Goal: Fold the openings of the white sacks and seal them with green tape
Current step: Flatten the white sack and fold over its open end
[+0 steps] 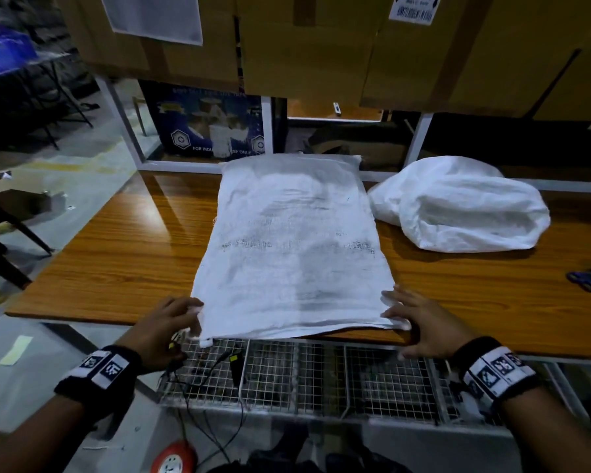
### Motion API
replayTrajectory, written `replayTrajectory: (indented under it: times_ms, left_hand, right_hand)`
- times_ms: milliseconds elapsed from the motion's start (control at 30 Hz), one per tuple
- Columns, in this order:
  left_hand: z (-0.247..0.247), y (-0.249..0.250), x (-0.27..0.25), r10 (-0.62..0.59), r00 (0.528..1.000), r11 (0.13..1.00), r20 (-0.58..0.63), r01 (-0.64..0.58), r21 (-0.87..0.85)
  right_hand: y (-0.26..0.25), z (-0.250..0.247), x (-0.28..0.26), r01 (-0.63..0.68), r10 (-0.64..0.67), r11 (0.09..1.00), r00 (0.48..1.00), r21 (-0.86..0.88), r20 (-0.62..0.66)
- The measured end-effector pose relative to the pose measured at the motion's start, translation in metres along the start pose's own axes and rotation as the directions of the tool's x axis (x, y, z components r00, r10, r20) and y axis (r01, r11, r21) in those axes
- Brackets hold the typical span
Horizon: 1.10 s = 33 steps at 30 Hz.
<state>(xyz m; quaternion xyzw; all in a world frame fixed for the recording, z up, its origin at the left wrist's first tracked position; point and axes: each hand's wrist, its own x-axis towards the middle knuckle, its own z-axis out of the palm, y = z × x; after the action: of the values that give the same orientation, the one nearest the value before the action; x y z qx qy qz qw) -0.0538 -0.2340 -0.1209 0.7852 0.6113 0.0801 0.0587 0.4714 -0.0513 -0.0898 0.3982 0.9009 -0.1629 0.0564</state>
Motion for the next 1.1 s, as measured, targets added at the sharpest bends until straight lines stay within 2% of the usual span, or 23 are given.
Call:
replayTrajectory:
  times_ms: [67, 167, 267, 433, 600, 700, 767, 833, 933, 1067, 1100]
  left_hand:
    - [0.002, 0.001, -0.002, 0.069, 0.997, 0.990, 0.017, -0.071, 0.121]
    - [0.008, 0.000, -0.002, 0.085, 0.994, 0.993, -0.073, -0.078, 0.091]
    - [0.015, -0.003, -0.001, -0.016, 0.982, 0.998, -0.189, 0.005, -0.058]
    - [0.023, -0.005, -0.008, -0.201, 0.957, 0.967, -0.208, 0.160, -0.197]
    - [0.022, 0.004, -0.006, -0.437, 0.871, 0.823, -0.226, 0.285, -0.492]
    - [0.024, 0.008, 0.000, -0.548, 0.816, 0.733, -0.185, 0.363, -0.575]
    - [0.023, 0.014, 0.006, -0.634, 0.755, 0.657, -0.169, 0.410, -0.633]
    - [0.023, 0.019, 0.012, -0.704, 0.688, 0.600, -0.176, 0.444, -0.666]
    - [0.028, 0.019, 0.019, -0.770, 0.602, 0.585, -0.209, 0.537, -0.607]
    - [0.035, 0.024, 0.028, -0.755, 0.589, 0.641, -0.288, 0.571, -0.512]
    - [0.034, 0.027, 0.029, -0.756, 0.574, 0.644, -0.315, 0.569, -0.511]
  right_hand:
    - [-0.006, 0.010, -0.004, -0.055, 0.055, 0.998, 0.998, 0.025, -0.004]
    - [-0.001, 0.029, -0.006, -0.073, 0.074, 0.997, 0.988, 0.011, -0.136]
    - [0.010, 0.043, -0.010, -0.036, 0.059, 0.994, 0.974, 0.108, -0.217]
    - [0.021, 0.057, -0.018, 0.111, 0.008, 0.957, 0.915, 0.270, -0.403]
    - [0.016, 0.047, -0.023, 0.028, 0.110, 0.934, 0.925, 0.356, -0.363]
    - [0.012, 0.039, -0.020, 0.005, 0.234, 0.854, 0.889, 0.521, -0.393]
    - [0.009, 0.036, -0.014, -0.031, 0.312, 0.805, 0.871, 0.592, -0.379]
    - [0.007, 0.037, -0.006, -0.060, 0.346, 0.808, 0.854, 0.586, -0.389]
    - [0.003, 0.038, 0.005, -0.162, 0.451, 0.803, 0.793, 0.573, -0.408]
    - [-0.004, 0.043, 0.009, -0.269, 0.562, 0.790, 0.676, 0.551, -0.476]
    - [-0.006, 0.044, 0.008, -0.286, 0.574, 0.791, 0.652, 0.541, -0.495]
